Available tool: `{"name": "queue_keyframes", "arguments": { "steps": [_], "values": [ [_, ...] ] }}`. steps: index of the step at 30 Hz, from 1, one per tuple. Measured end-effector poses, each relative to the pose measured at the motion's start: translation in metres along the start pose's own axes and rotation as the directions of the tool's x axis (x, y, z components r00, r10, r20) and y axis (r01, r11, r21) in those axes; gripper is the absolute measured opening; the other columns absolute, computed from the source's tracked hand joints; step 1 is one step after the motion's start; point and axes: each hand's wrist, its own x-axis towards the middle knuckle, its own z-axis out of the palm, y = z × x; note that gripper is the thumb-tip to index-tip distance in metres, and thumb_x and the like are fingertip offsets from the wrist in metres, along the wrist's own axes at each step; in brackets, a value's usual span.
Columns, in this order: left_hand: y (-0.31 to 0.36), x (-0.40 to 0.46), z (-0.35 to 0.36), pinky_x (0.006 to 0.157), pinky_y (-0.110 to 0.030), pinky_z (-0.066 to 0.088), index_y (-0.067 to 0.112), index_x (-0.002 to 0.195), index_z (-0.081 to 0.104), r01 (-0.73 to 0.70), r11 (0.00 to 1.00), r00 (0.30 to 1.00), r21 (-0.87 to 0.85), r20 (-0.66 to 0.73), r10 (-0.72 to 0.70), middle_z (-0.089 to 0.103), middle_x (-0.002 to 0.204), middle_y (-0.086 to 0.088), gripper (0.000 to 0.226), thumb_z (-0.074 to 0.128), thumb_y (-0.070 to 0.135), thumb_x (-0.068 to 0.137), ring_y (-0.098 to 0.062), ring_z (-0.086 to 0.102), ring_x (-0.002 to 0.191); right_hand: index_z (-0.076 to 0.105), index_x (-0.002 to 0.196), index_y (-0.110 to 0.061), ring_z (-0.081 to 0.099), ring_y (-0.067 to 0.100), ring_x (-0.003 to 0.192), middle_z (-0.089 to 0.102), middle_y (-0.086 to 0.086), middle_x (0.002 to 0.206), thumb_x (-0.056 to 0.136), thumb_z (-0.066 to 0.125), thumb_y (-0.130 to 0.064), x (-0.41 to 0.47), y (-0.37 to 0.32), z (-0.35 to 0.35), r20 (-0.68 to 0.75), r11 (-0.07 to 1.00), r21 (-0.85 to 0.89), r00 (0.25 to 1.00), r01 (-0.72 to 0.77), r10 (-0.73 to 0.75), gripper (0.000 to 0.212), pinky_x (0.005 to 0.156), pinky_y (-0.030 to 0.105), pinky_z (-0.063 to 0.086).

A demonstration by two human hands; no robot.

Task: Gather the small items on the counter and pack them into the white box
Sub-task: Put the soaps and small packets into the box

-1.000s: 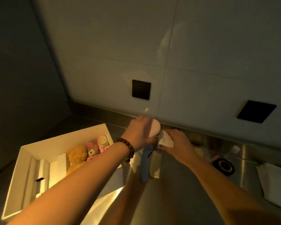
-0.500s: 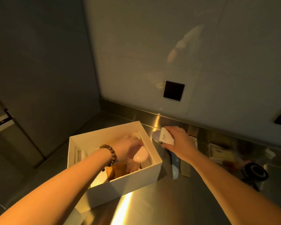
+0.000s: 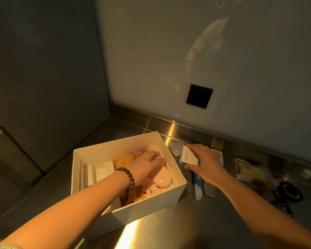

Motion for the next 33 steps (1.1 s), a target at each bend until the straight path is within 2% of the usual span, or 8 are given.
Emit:
{"name": "queue_keyframes", "arguments": {
  "steps": [2,5,8,12,19,24,29,33],
  "values": [
    [-0.004,-0.004,0.003,0.093,-0.026,0.042,0.03,0.133,0.036,0.054,0.998,0.997,0.023,-0.055,-0.053,0.039,0.137,0.0,0.062,0.069,0.024,0.081,-0.021,0.045,0.116,0.045,0.133,-0.027,0.037,0.002,0.108,0.052,-0.003,0.128,0.079,0.076,-0.025,0.001,0.001,0.002,-0.002,1.0,-0.001,1.0,0.005,-0.005,0.063,0.087,0.023,0.037],
    [-0.007,-0.004,0.007,0.074,-0.013,0.038,0.029,0.113,0.054,0.054,0.999,0.997,-0.001,-0.052,-0.054,0.051,0.126,0.002,0.028,0.061,0.026,0.086,-0.016,0.052,0.101,0.045,0.133,-0.029,0.039,0.005,0.113,0.051,-0.004,0.13,0.078,0.077,-0.024,0.001,0.002,0.005,-0.001,1.0,0.013,1.0,0.004,-0.004,0.064,0.089,0.024,0.037],
    [-0.007,-0.002,0.012,0.075,-0.008,0.031,0.031,0.106,0.057,0.075,0.996,0.997,-0.047,-0.03,-0.076,0.054,0.124,0.006,0.02,0.059,0.024,0.088,-0.014,0.052,0.102,0.045,0.134,-0.031,0.038,0.006,0.117,0.05,-0.006,0.132,0.077,0.077,-0.023,0.001,0.004,0.006,0.006,1.0,0.018,1.0,0.006,-0.006,0.066,0.09,0.024,0.036],
    [-0.007,-0.002,0.017,0.09,-0.021,0.034,0.029,0.119,0.053,0.066,0.991,0.996,-0.116,0.076,-0.057,0.047,0.136,0.007,0.037,0.064,0.03,0.083,-0.018,0.047,0.118,0.044,0.133,-0.031,0.033,-0.001,0.11,0.05,-0.007,0.13,0.077,0.078,-0.022,0.002,0.005,0.004,0.006,0.999,0.029,1.0,0.023,-0.023,0.066,0.085,0.018,0.032],
    [-0.005,-0.007,0.019,0.088,-0.017,0.032,0.035,0.133,0.039,0.088,0.987,0.992,-0.132,0.105,-0.075,0.035,0.143,0.007,0.059,0.067,0.033,0.082,-0.019,0.046,0.119,0.039,0.139,-0.028,0.036,0.004,0.118,0.048,-0.006,0.134,0.078,0.077,-0.023,0.01,-0.012,-0.004,0.029,0.998,0.027,0.998,0.057,-0.058,0.071,0.094,0.024,0.034],
    [-0.017,-0.027,-0.025,0.104,-0.035,0.032,0.039,0.14,0.027,0.199,0.95,0.977,-0.239,-0.033,-0.213,0.036,0.145,0.007,0.083,0.07,0.054,0.07,-0.018,0.037,0.129,0.04,0.139,-0.029,0.034,0.002,0.12,0.048,-0.011,0.132,0.076,0.078,-0.028,0.019,-0.039,-0.008,0.017,0.985,0.032,0.985,0.169,-0.17,0.074,0.099,0.028,0.033],
    [-0.03,-0.054,-0.058,0.103,-0.03,0.03,0.032,0.144,0.023,0.255,0.857,0.927,-0.448,-0.14,-0.349,0.033,0.147,0.005,0.096,0.072,0.057,0.065,-0.015,0.033,0.131,0.038,0.141,-0.034,0.033,0.008,0.129,0.045,-0.011,0.139,0.072,0.079,-0.034,0.035,-0.074,0.018,0.121,0.969,-0.008,0.962,0.247,-0.245,0.08,0.101,0.028,0.028],
    [-0.035,-0.06,-0.051,0.101,-0.028,0.03,0.031,0.141,0.031,0.247,0.816,0.917,-0.523,-0.146,-0.372,0.039,0.144,0.005,0.088,0.075,0.05,0.067,-0.013,0.037,0.128,0.039,0.138,-0.037,0.034,0.01,0.13,0.043,-0.011,0.142,0.072,0.079,-0.039,0.046,-0.094,0.056,0.25,0.952,-0.022,0.924,0.306,-0.291,0.077,0.1,0.028,0.028]
  ]
}}
